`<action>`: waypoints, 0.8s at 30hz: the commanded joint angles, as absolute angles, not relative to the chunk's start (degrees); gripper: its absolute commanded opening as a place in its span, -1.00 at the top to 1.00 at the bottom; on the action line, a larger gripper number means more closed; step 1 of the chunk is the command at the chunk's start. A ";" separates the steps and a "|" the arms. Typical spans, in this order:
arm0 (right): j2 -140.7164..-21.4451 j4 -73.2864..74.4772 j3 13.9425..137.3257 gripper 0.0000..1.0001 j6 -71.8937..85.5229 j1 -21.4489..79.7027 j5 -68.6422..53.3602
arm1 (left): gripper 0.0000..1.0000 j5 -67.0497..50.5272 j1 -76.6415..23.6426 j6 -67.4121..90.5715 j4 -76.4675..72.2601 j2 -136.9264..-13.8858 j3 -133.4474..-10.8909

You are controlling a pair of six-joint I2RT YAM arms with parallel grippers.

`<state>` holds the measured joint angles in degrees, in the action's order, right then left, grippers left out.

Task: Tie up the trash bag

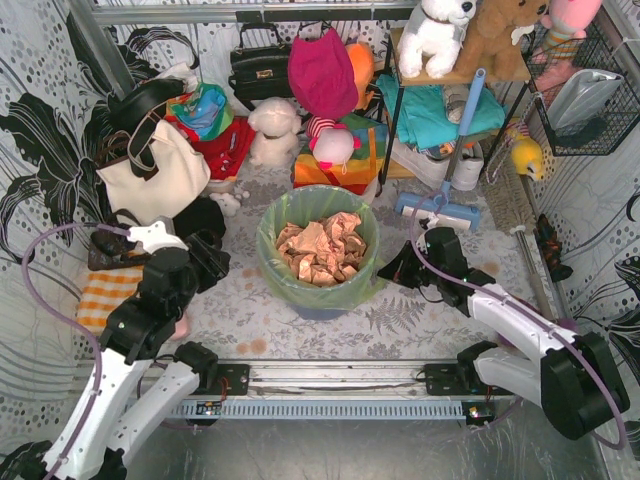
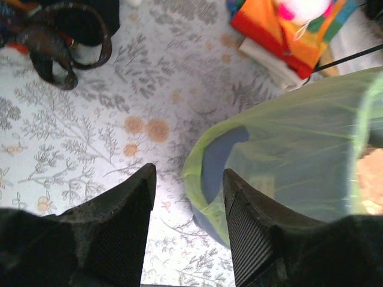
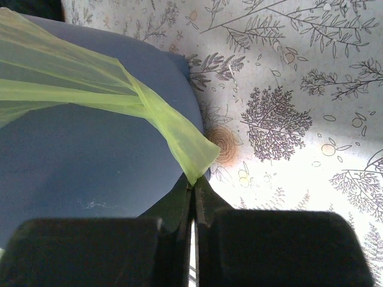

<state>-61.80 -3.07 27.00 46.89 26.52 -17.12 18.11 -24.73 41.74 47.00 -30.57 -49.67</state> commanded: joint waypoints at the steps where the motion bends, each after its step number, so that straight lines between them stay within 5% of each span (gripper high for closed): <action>1: -59.05 -2.26 26.69 1.00 46.79 26.89 -15.18 | -0.13 18.49 -24.95 45.75 47.70 -31.08 -45.94; 12: -58.45 -3.12 25.78 1.00 47.66 26.85 -14.70 | -0.14 1.66 -24.90 50.89 33.93 -38.89 -36.04; 24: -60.65 -1.14 28.70 1.00 47.15 26.89 -15.02 | -0.17 -2.27 -24.82 52.75 16.45 -47.31 -24.72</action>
